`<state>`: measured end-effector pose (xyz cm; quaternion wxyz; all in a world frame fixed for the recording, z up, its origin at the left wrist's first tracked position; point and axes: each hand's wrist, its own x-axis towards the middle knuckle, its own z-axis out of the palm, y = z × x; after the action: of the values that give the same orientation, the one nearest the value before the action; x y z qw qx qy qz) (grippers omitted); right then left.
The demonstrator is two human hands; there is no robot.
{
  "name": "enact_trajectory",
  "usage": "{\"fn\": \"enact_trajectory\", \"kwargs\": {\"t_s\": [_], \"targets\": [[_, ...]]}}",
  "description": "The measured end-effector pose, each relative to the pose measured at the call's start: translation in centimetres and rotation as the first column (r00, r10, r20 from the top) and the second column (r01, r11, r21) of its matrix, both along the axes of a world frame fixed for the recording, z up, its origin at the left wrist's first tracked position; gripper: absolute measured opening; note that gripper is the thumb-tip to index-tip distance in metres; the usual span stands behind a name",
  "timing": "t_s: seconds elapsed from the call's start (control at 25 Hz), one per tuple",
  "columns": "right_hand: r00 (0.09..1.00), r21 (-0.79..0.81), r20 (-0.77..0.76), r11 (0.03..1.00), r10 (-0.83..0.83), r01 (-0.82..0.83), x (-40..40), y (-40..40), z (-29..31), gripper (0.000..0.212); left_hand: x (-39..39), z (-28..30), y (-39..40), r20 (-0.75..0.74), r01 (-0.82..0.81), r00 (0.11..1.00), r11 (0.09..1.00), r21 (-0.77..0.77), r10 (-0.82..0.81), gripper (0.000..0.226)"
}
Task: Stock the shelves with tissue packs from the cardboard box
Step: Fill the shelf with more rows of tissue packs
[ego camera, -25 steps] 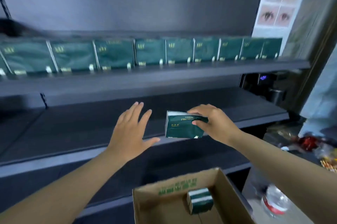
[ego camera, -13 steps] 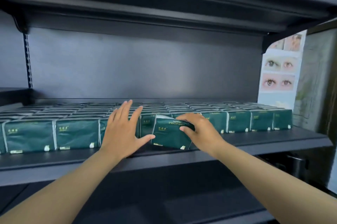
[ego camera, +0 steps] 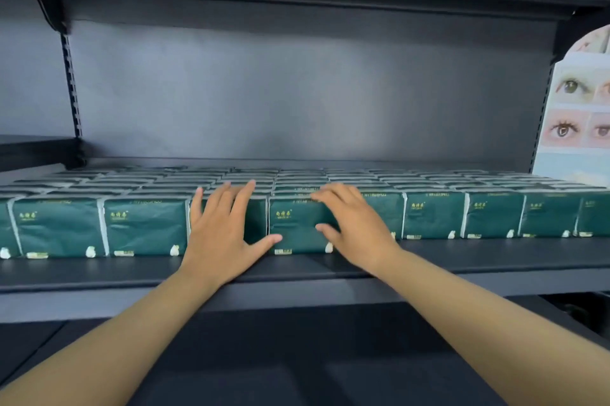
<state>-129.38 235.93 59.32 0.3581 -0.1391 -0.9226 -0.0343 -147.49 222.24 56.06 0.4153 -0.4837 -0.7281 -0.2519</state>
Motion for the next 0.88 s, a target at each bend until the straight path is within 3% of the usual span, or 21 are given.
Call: {"fn": "enact_trajectory", "kwargs": {"t_s": [0.12,0.24,0.56,0.72,0.88], "targets": [[0.998,-0.020,-0.040,0.999,-0.038,0.038,3.4,-0.6,-0.3,0.044,1.0,0.1,-1.0,-0.013,0.082,0.997,0.997,-0.001,-0.082,0.082],[0.994,-0.043,-0.080,0.997,-0.073,0.069,8.0,-1.6,-2.5,0.039,3.6,-1.8,-2.8,0.077,0.230,0.970,0.973,0.013,-0.231,0.075],[0.995,-0.218,0.016,0.971,-0.096,0.097,18.5,-5.5,-17.4,0.035,11.9,-18.5,-9.0,0.124,0.335,0.942,0.897,-0.288,-0.312,0.061],[0.983,-0.329,0.137,0.931,-0.120,0.160,21.9,-5.6,-27.3,0.038,14.9,-29.1,-10.9,0.226,0.310,0.948,0.820,-0.481,-0.226,0.061],[0.949,-0.444,0.311,0.874,-0.059,0.200,25.4,-4.7,-38.7,0.049,17.2,-40.3,-12.5,0.442,0.276,0.897,0.738,-0.616,0.034,0.054]]}}
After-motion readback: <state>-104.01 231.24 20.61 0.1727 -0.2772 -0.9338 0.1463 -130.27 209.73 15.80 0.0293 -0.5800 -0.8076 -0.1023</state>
